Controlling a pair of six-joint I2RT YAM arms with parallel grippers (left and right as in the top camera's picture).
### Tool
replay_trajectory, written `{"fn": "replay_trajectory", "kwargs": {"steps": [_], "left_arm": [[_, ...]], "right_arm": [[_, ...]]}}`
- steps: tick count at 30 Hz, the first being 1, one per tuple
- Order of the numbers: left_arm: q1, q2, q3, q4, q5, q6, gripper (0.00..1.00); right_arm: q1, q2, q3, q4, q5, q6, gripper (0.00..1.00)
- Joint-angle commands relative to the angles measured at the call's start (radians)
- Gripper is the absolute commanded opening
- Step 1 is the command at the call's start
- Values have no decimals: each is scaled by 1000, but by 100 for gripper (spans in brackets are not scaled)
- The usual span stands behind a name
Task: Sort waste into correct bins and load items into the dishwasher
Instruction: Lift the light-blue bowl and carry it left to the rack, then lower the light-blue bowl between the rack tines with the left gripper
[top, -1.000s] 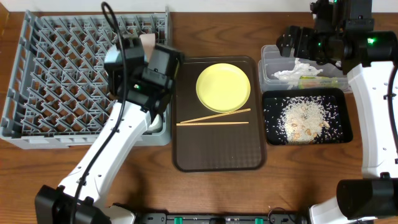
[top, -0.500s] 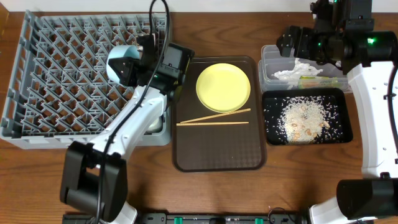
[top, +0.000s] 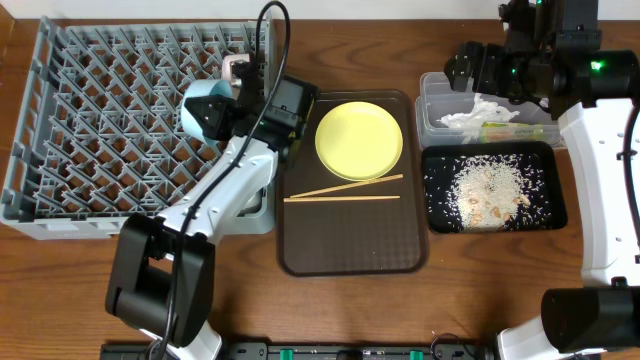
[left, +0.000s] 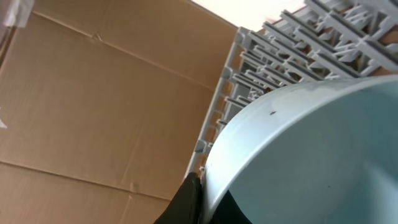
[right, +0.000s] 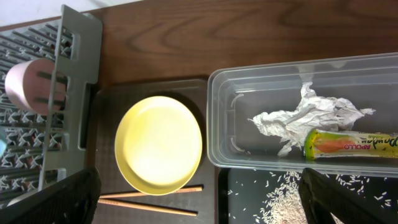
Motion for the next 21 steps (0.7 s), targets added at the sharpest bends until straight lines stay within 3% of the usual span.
{"fn": "replay_trajectory", "kwargs": {"steps": [1, 21], "left_arm": [[0, 14, -10, -1, 34, -6, 7], [-2, 15, -114, 4, 34, -77, 7]], "right_arm": [[6, 6, 0, -1, 3, 7, 99], [6, 6, 0, -1, 3, 7, 99]]}}
